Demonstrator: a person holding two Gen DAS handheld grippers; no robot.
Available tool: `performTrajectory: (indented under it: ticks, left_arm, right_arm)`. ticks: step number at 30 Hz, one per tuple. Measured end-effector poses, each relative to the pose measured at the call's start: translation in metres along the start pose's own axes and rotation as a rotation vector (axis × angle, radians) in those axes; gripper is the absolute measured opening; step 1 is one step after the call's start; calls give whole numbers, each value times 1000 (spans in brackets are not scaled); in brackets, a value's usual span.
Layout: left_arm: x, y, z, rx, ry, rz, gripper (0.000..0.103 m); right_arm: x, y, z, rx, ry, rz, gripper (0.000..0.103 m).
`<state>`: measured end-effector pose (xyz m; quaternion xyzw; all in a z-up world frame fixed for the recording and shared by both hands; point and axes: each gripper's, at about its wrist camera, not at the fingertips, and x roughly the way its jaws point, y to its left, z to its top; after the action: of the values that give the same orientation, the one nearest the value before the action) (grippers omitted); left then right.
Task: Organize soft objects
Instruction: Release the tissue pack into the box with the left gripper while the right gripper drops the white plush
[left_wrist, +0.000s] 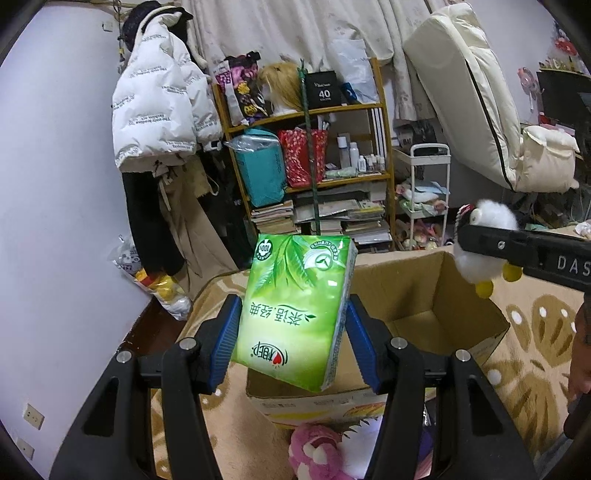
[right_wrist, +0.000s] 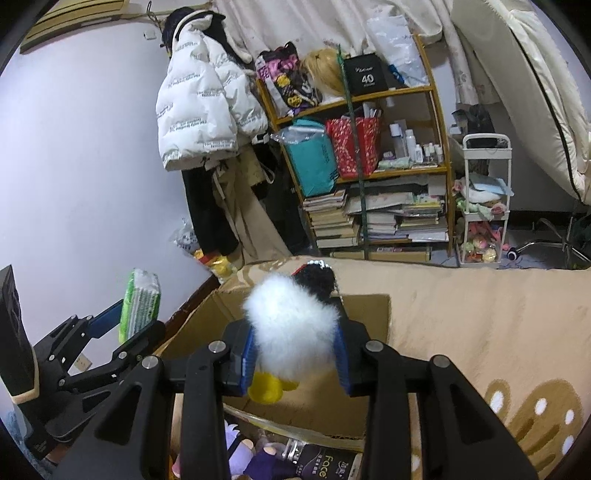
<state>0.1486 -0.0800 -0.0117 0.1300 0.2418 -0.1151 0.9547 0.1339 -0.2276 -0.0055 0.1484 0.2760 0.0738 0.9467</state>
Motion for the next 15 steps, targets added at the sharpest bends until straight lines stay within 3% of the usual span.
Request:
performTrajectory:
  ticks: [10, 15]
  left_arm:
    - [17, 1, -3, -5, 43, -14, 57]
    - [21, 3, -7, -12, 63, -1, 64]
  right_arm:
    - [22, -3, -20, -36, 98, -7, 38]
    - [26, -2, -23, -46, 114, -4, 42]
